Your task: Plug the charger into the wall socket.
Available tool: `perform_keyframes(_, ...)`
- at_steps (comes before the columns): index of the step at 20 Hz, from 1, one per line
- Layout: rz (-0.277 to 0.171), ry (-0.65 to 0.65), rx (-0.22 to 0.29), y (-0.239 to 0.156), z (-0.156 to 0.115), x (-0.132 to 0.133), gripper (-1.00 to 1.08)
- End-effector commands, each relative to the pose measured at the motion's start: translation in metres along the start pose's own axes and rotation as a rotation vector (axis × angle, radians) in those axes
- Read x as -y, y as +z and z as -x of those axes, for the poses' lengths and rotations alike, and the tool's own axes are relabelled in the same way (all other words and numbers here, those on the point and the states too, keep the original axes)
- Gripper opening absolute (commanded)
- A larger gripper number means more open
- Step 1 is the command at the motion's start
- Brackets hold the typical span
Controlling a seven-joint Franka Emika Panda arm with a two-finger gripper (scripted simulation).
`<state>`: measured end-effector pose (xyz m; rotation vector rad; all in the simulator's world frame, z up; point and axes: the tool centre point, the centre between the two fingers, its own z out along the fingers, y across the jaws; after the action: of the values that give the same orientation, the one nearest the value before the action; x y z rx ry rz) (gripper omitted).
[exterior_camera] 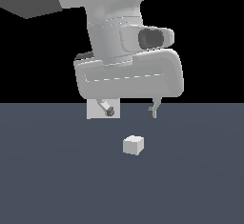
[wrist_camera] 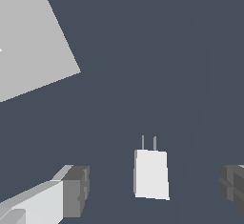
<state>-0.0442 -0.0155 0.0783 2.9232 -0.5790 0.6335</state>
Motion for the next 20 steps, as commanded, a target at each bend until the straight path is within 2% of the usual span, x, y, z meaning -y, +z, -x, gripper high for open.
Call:
perform_keyframes(1, 0.007, 0.021, -0.023, 0.004, 0.001, -0.003, 1.0)
perform_keyframes(10, 0.024, 0.072, -0.072, 0.014, 0.005, -0.009, 1.0)
perform_keyframes(20, 0.024, 0.074, -0.071, 0.023, 0.01, -0.009, 1.0)
